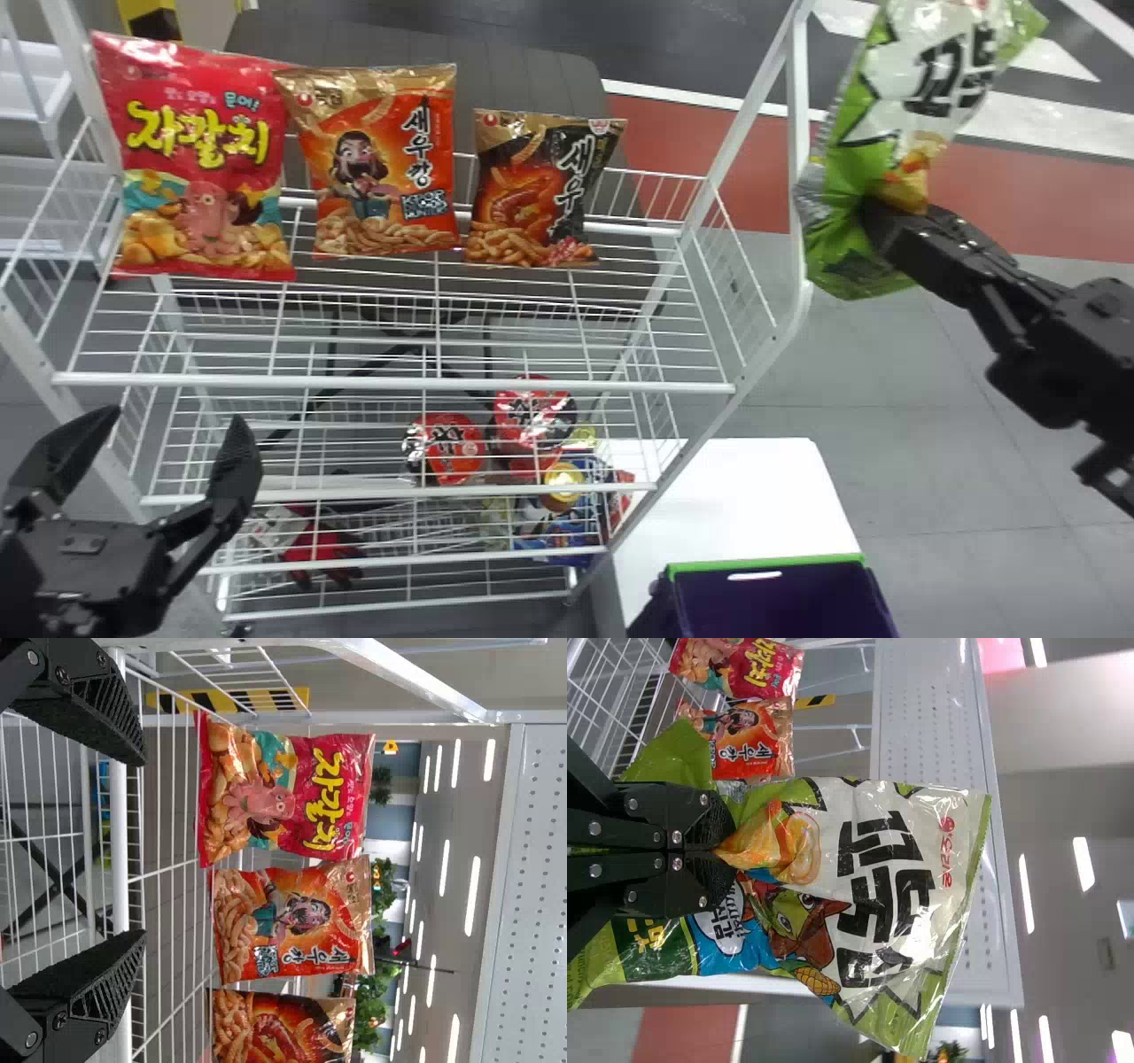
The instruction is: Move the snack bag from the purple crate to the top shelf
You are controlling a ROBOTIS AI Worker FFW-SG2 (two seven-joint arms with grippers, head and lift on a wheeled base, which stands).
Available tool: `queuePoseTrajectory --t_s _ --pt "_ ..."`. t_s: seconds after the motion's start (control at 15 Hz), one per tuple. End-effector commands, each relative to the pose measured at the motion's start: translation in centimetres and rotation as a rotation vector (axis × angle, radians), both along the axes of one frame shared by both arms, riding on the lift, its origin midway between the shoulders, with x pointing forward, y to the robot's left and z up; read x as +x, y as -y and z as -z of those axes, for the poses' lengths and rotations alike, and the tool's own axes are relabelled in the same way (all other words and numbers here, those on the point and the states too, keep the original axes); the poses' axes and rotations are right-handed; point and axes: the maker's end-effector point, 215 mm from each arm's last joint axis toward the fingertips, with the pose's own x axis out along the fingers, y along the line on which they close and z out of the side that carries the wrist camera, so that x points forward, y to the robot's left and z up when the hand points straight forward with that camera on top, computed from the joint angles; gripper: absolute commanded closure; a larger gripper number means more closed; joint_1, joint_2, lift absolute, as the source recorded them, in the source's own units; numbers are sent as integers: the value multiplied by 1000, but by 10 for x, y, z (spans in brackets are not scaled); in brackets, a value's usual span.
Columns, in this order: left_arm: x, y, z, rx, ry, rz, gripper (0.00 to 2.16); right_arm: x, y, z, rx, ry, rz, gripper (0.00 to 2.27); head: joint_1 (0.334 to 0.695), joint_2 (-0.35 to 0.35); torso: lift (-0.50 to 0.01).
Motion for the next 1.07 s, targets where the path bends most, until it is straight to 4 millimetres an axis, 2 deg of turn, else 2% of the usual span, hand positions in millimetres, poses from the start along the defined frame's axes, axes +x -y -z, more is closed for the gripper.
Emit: queuePoseTrajectory --t_s 0.0,0.2,0.33,0.6,0.73,1.0 --pt "0 0 1 3 0 2 140 12 -57 16 -53 68 -85 2067 695 -183 0" --pt "-1 -2 4 9 -3 3 144 36 -98 38 -104 169 -69 2067 695 -108 0" --pt "-2 -3 6 12 -6 3 144 51 -113 55 -124 197 -68 2067 695 -57 0" --pt "-5 -3 8 13 -10 4 144 88 -99 94 -115 216 -1 2067 695 -18 0" --pt "-6 -3 9 15 -11 2 144 107 -77 121 -90 177 41 2067 695 -27 0" --pt "-7 -5 13 14 -4 0 144 130 -54 142 -99 208 112 2067 695 -70 0"
